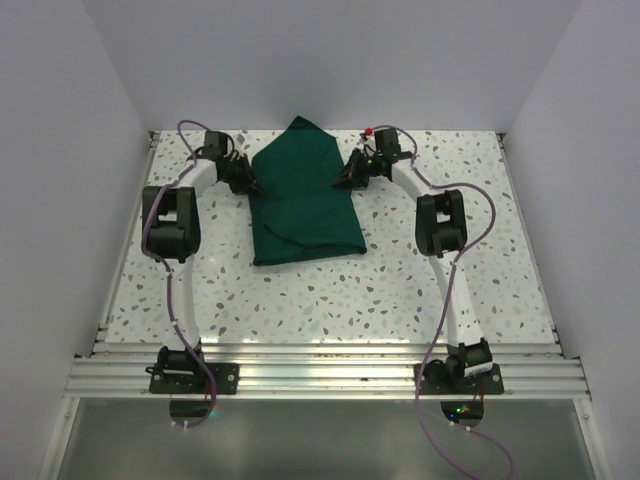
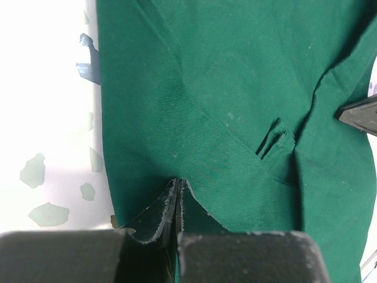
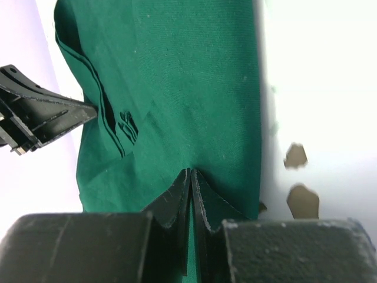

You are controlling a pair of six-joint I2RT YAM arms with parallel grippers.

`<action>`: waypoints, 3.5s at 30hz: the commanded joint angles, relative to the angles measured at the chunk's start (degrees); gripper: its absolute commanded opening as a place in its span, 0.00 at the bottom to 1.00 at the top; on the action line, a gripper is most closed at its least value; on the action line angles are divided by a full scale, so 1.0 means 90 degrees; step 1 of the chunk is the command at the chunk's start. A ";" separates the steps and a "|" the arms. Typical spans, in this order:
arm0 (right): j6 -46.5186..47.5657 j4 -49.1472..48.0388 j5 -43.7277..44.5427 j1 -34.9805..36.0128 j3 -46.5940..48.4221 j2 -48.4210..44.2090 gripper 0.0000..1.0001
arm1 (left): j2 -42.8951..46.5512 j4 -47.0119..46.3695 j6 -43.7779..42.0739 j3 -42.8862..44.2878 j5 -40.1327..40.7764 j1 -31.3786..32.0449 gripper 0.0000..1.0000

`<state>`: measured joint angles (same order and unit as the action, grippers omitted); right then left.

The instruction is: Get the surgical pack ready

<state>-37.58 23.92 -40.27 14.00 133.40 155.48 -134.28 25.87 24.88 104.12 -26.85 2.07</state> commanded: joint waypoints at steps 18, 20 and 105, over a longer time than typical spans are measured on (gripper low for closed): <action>0.0553 0.0350 0.0139 0.0027 -0.4129 -0.2880 0.05 | 0.1853 0.0270 -0.0382 -0.2635 0.0171 0.0063 0.00; 0.0592 0.0136 0.0158 0.0027 -0.4062 -0.3114 0.05 | 0.1873 0.0193 -0.0314 -0.2429 0.0142 0.0063 0.00; -0.0668 -0.0685 0.0344 0.0066 0.1535 0.1142 0.37 | -0.1535 0.0017 -0.0275 0.1517 -0.1156 -0.0278 0.44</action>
<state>-43.31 17.12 -38.39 14.57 147.30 164.00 -143.39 19.35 25.67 116.20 -34.13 -0.64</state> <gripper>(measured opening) 0.380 0.447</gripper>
